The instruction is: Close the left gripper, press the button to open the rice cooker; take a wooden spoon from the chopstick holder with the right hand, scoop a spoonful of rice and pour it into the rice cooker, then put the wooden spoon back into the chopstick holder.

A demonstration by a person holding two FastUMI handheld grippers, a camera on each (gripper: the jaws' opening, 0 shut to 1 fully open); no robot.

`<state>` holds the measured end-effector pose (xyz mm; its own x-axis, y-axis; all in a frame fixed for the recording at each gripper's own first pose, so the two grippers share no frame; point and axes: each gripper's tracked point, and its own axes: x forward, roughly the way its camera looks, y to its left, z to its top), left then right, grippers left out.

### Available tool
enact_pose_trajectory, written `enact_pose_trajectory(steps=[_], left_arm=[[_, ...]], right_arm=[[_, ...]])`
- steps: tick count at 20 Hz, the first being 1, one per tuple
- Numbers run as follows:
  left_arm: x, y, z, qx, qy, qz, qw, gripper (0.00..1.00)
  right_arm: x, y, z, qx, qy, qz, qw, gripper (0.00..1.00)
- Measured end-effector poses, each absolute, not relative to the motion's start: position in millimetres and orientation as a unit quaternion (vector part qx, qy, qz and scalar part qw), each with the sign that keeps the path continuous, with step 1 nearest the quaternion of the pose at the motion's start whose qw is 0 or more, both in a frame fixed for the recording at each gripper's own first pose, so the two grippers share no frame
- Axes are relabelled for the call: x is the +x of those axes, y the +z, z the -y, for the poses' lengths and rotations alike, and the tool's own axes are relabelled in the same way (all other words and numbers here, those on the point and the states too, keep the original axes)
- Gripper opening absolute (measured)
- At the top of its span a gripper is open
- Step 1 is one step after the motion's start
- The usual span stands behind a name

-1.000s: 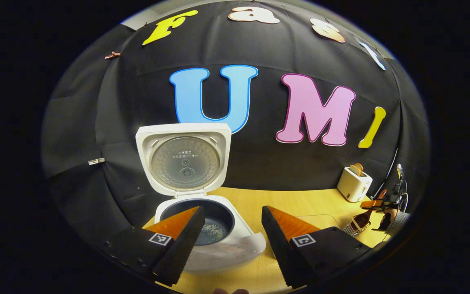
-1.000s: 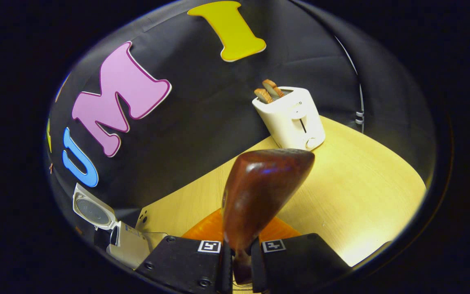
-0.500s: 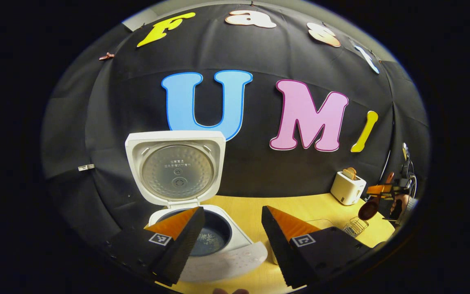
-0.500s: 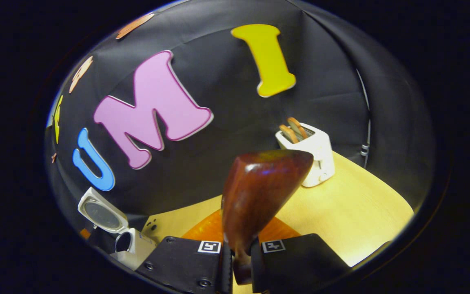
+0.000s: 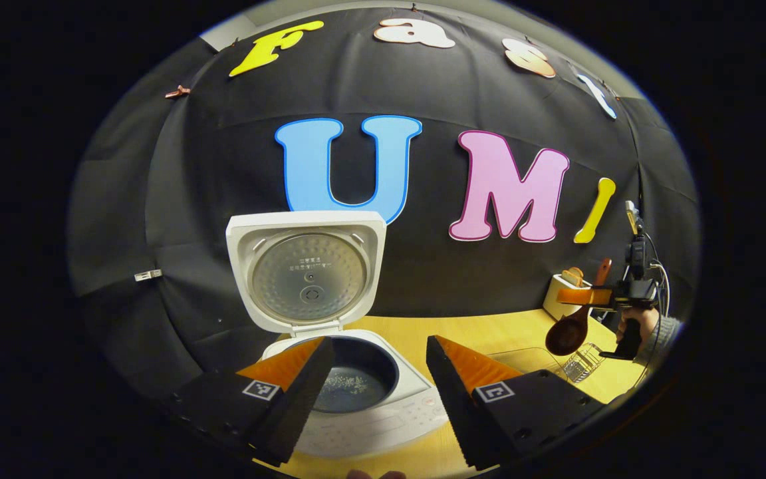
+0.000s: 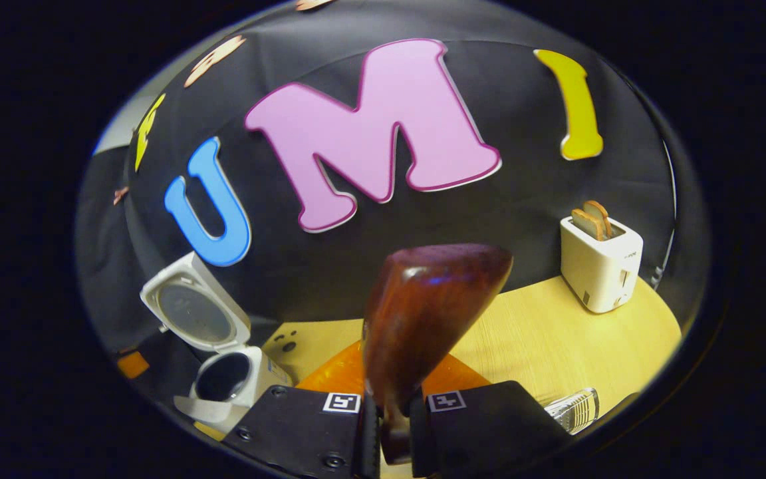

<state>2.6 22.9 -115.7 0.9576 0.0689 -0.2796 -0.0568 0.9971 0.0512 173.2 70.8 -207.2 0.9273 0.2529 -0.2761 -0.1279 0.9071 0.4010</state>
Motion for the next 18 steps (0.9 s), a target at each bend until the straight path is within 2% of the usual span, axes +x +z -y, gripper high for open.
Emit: enact_pose_trajectory(steps=[5, 9, 11, 18], left_arm=[[-3, -125, -32, 0.027, 0.037, -0.16, 0.986, 0.91], [-8, -133, -39, 0.022, 0.044, -0.172, 0.984, 0.91], [-10, -134, -44, 0.025, 0.05, -0.172, 0.983, 0.91], [-17, -134, -55, 0.017, 0.072, -0.172, 0.982, 0.91]], right_arm=[[177, -256, -95, 0.037, 0.079, -0.174, 0.981, 0.22], [183, -293, -113, -0.004, 0.068, -0.194, 0.979, 0.22], [195, -286, -113, -0.016, 0.046, -0.169, 0.984, 0.21], [186, -302, -128, -0.021, 0.059, -0.216, 0.974, 0.2]])
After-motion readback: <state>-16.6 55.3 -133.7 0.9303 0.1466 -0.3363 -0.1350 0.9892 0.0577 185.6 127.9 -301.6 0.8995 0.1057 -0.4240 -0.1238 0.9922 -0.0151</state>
